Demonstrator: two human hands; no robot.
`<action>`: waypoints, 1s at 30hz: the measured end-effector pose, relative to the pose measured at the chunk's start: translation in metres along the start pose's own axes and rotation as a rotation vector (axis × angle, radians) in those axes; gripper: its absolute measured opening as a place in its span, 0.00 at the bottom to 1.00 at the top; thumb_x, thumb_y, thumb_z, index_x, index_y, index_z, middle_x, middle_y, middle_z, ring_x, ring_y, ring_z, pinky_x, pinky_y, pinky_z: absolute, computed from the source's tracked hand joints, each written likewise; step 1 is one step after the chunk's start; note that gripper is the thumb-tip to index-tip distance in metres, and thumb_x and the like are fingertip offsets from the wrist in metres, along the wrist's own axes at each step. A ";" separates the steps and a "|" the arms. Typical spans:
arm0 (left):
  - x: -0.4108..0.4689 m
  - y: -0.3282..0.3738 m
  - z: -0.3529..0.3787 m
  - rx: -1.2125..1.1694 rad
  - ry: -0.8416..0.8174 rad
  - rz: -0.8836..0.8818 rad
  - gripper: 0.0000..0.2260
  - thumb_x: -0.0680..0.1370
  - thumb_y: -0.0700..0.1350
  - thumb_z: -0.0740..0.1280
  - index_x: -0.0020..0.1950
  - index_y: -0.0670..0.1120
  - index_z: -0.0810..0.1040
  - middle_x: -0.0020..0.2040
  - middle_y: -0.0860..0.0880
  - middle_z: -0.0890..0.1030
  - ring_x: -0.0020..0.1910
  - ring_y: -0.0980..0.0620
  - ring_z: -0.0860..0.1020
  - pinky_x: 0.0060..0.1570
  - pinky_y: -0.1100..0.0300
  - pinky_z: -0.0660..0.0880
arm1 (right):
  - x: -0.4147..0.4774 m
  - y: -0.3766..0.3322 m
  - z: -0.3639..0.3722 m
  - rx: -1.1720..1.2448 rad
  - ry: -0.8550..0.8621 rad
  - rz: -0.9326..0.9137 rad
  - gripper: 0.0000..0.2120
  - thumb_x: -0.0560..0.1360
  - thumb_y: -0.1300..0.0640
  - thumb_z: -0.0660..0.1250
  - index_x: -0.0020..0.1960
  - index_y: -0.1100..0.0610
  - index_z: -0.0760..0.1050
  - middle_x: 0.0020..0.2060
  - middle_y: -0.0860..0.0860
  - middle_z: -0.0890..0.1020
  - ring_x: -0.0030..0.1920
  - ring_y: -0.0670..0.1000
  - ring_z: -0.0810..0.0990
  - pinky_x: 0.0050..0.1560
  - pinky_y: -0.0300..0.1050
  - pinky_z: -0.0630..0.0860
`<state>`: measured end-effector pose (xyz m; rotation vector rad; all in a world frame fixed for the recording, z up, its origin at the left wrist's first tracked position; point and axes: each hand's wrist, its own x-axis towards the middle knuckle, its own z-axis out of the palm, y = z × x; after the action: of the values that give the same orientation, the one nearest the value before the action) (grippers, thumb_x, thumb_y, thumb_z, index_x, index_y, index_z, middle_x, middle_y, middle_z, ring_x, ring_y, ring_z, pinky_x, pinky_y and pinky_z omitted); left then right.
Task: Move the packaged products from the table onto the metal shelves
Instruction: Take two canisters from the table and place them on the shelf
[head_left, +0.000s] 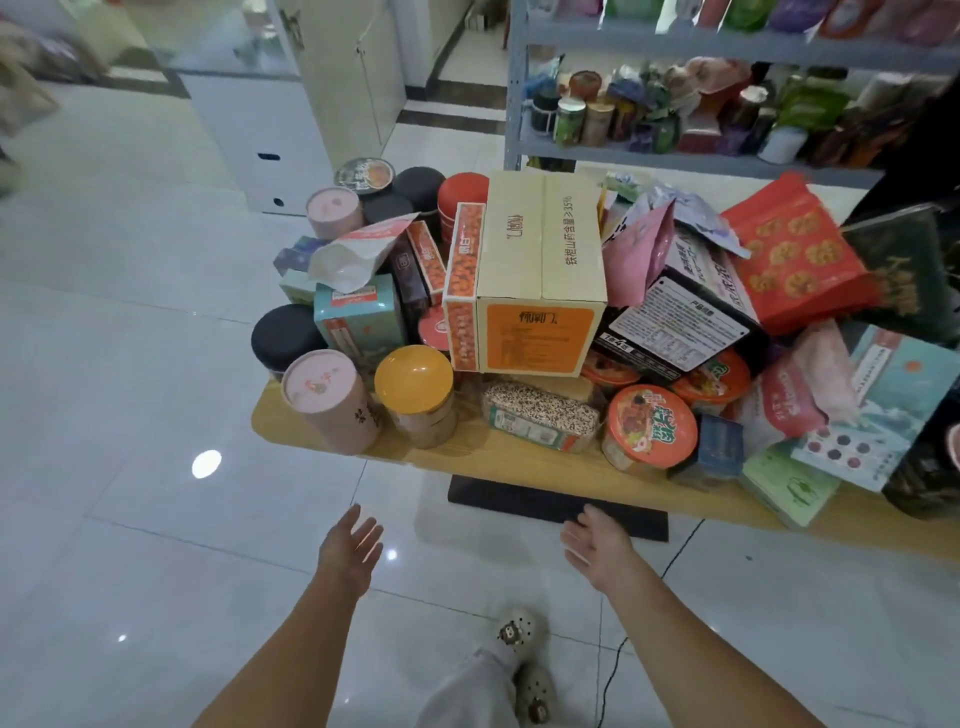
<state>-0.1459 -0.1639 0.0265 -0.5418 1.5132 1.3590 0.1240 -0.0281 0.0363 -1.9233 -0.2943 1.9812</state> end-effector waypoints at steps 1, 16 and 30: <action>-0.005 0.001 -0.007 0.018 0.024 0.026 0.18 0.81 0.44 0.63 0.70 0.42 0.70 0.69 0.41 0.71 0.67 0.43 0.72 0.68 0.51 0.67 | -0.005 0.003 0.004 -0.052 -0.026 -0.009 0.19 0.81 0.53 0.61 0.68 0.61 0.69 0.52 0.56 0.79 0.54 0.54 0.77 0.56 0.50 0.71; -0.026 0.112 0.030 0.353 -0.125 0.659 0.43 0.67 0.36 0.77 0.75 0.51 0.57 0.72 0.48 0.66 0.68 0.45 0.68 0.62 0.47 0.72 | -0.097 -0.018 0.143 -0.647 -0.282 -0.525 0.33 0.73 0.65 0.71 0.73 0.56 0.60 0.69 0.52 0.69 0.68 0.53 0.68 0.61 0.42 0.67; 0.026 0.146 0.024 0.568 -0.268 0.721 0.42 0.60 0.42 0.79 0.67 0.52 0.60 0.59 0.59 0.69 0.56 0.63 0.70 0.45 0.68 0.72 | -0.031 -0.013 0.225 -0.542 -0.143 -0.644 0.54 0.62 0.65 0.80 0.76 0.53 0.49 0.71 0.54 0.64 0.71 0.54 0.63 0.60 0.41 0.63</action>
<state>-0.2695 -0.0955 0.0763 0.5753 1.8365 1.3436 -0.0975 -0.0054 0.0813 -1.6413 -1.4121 1.6844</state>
